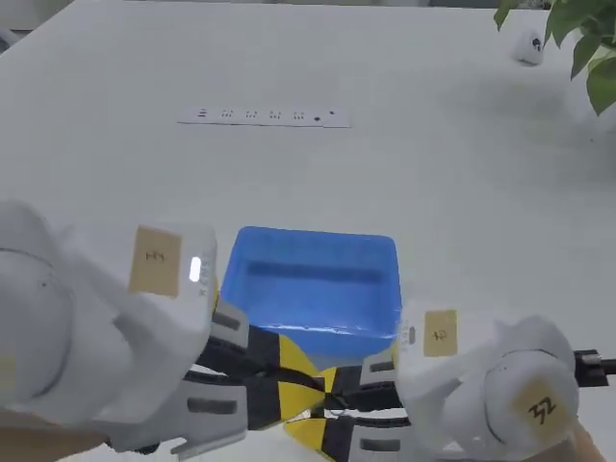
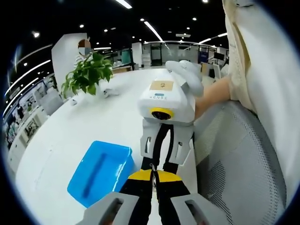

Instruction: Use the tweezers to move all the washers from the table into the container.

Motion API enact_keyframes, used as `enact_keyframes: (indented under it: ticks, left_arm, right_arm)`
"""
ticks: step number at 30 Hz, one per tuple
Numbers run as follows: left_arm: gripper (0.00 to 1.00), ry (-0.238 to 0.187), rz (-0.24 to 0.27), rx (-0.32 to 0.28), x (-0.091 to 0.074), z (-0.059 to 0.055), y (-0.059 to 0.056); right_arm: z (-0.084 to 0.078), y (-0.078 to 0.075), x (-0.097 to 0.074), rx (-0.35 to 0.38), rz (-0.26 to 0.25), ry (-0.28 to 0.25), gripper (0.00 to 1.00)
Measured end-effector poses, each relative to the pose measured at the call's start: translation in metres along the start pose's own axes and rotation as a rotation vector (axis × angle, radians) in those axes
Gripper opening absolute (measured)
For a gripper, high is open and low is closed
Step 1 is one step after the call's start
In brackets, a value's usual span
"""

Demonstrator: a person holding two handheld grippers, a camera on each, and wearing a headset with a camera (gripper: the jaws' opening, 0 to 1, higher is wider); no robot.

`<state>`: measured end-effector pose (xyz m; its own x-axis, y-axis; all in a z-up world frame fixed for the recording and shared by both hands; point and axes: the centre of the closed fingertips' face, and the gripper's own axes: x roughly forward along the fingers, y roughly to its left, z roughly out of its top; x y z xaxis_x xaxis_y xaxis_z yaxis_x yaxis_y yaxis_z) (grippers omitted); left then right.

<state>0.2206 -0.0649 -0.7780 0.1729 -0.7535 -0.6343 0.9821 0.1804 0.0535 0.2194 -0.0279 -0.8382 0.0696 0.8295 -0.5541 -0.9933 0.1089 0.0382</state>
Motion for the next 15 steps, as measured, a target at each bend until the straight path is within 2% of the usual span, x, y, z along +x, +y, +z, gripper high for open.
enact_keyframes:
  ticks: [2, 4, 5, 7, 8, 10, 11, 13, 15]
  left_arm:
    - [0.0, -0.003, -0.008, -0.015, 0.001, -0.001, -0.001]
    - [0.0, -0.008, 0.011, -0.055, 0.0, -0.002, 0.001]
    - [0.03, -0.015, 0.027, -0.067, -0.001, -0.003, 0.002]
    - [0.23, -0.065, 0.089, -0.128, -0.005, -0.001, 0.008]
    - [0.3, -0.092, 0.119, -0.176, -0.011, -0.001, 0.01]
    - [0.39, -0.141, 0.179, -0.229, -0.021, -0.001, 0.015]
    - [0.43, -0.177, 0.225, -0.279, -0.031, -0.003, 0.019]
    - [0.52, -0.217, 0.301, -0.358, -0.047, -0.01, 0.022]
    - [0.61, -0.23, 0.392, -0.395, -0.063, -0.023, 0.025]
  right_arm:
    - [-0.001, 0.001, 0.001, -0.001, 0.004, -0.001, 0.04]
    - [-0.001, 0.0, 0.001, 0.004, -0.003, -0.001, 0.03]
    - [-0.001, -0.001, 0.0, 0.009, -0.008, 0.0, 0.03]
    - [-0.001, -0.002, 0.0, 0.03, -0.014, -0.004, 0.03]
    - [-0.001, -0.003, -0.001, 0.039, -0.017, -0.005, 0.03]
    - [-0.001, -0.004, -0.001, 0.067, -0.023, -0.012, 0.03]
    - [0.0, -0.005, -0.001, 0.08, -0.026, -0.014, 0.03]
    - [0.0, -0.006, -0.001, 0.107, -0.029, -0.023, 0.03]
    - [0.002, -0.008, -0.002, 0.157, -0.035, -0.047, 0.03]
